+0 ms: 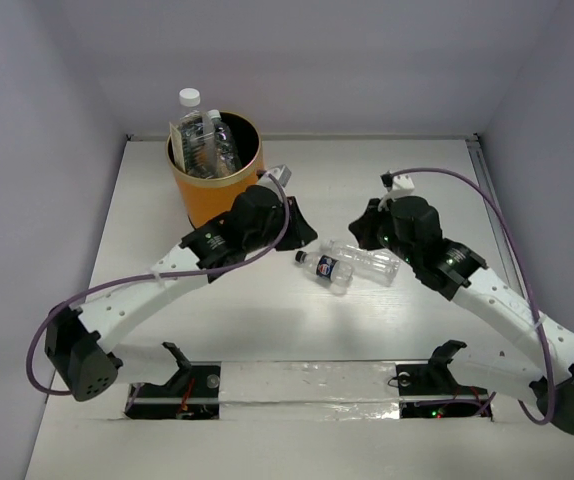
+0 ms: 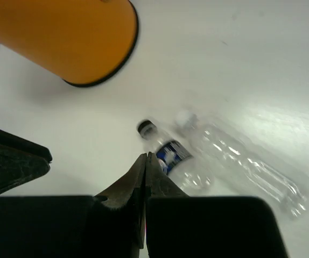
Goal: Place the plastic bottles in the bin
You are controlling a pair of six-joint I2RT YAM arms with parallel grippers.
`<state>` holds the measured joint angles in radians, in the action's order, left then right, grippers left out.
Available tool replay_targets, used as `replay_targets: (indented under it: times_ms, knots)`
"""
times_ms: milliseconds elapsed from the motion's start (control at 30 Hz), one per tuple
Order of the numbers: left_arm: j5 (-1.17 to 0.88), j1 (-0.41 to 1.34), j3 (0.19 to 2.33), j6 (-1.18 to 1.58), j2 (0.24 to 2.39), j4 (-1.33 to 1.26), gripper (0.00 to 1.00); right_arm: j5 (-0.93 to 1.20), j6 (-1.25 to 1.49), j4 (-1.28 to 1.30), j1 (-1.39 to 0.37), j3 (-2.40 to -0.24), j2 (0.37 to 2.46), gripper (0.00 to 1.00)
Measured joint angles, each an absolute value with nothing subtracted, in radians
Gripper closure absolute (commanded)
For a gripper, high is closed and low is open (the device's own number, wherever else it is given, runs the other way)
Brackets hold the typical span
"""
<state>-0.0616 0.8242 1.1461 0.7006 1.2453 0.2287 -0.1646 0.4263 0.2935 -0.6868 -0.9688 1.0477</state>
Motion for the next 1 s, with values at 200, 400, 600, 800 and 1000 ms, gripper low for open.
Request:
replay_targets:
  times_ms: [200,400,600,800,1000]
  knots:
    - [-0.115,0.830,1.037,0.882,1.345,0.162,0.17,-0.168,0.453,0.416,-0.614,-0.919,0.988,0.90]
    - [-0.158,0.830,0.957,1.048,1.446,0.089,0.07,-0.149,0.427,0.487,-0.581,-0.919,0.988,0.60]
    - [-0.157,0.830,0.930,1.159,1.502,0.049,0.05,-0.084,0.396,0.524,-0.576,-0.919,0.973,0.25]
    - [-0.112,0.830,0.931,1.211,1.565,0.026,0.04,-0.021,0.369,0.532,-0.576,-0.905,0.963,0.14]
    - [-0.048,0.836,0.969,1.236,1.640,0.037,0.03,0.037,0.340,0.552,-0.576,-0.902,0.964,0.13]
